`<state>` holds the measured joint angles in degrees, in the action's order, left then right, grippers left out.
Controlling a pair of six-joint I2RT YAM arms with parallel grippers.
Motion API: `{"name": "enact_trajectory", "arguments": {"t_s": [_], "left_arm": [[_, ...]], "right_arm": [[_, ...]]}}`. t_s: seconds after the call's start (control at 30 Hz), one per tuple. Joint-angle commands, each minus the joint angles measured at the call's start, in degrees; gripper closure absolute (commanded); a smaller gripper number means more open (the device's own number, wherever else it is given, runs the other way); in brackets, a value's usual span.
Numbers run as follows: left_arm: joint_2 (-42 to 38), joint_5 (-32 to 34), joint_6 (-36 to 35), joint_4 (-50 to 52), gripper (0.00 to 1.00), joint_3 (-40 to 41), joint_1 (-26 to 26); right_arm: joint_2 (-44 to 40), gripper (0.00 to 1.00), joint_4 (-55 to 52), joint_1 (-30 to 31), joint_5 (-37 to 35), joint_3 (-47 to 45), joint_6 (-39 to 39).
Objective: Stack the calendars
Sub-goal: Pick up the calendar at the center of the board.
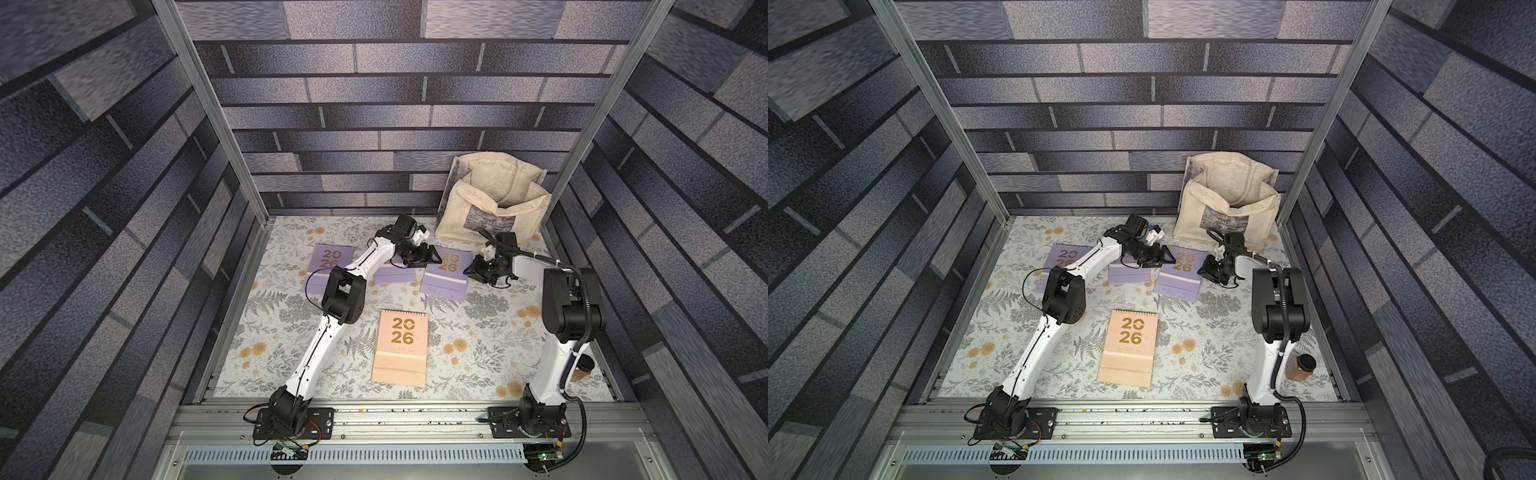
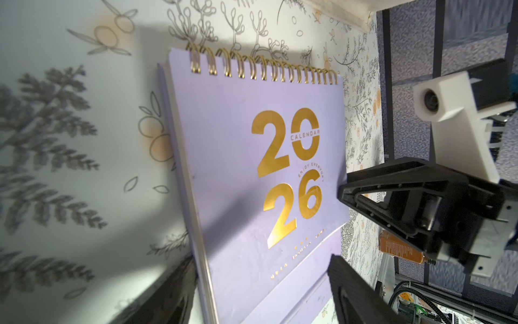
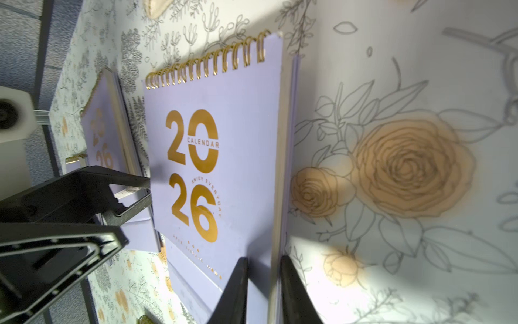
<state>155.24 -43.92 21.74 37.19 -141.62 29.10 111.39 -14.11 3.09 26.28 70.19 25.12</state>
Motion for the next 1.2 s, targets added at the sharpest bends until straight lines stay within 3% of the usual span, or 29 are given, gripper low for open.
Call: {"name": "enact_trajectory", "arguments": {"t_s": [0.0, 0.3, 0.6, 0.8, 1.0, 1.17], "left_arm": [[-4.29, -7.06, -2.23, -0.78, 0.24, 2.89, 2.28], [-7.49, -11.63, -1.44, -6.1, 0.24, 9.2, 2.27], [-7.82, -12.91, -0.43, -7.79, 0.25, 9.35, 2.44], [-8.26, -12.88, -0.45, -7.83, 0.25, 9.68, 2.37], [-9.13, -11.52, -0.56, -7.75, 0.24, 9.87, 1.97], [-12.78, -8.7, -0.64, -9.67, 0.18, 11.99, 0.29]], "right_arm": [[-2.86, 0.78, 6.73, 1.7, 8.67, -1.29, 1.18], [-6.81, 0.77, 10.22, 1.67, 11.67, -4.7, 2.01], [-6.92, 0.71, 9.71, 3.2, 13.4, -5.42, 1.76], [-6.69, 0.74, 9.67, 3.86, 12.22, -5.4, 2.12], [-7.72, 0.9, 8.82, 3.97, 10.96, -5.26, 2.14], [-11.48, 1.0, 6.76, 3.99, 9.64, -5.63, 1.68]]}}
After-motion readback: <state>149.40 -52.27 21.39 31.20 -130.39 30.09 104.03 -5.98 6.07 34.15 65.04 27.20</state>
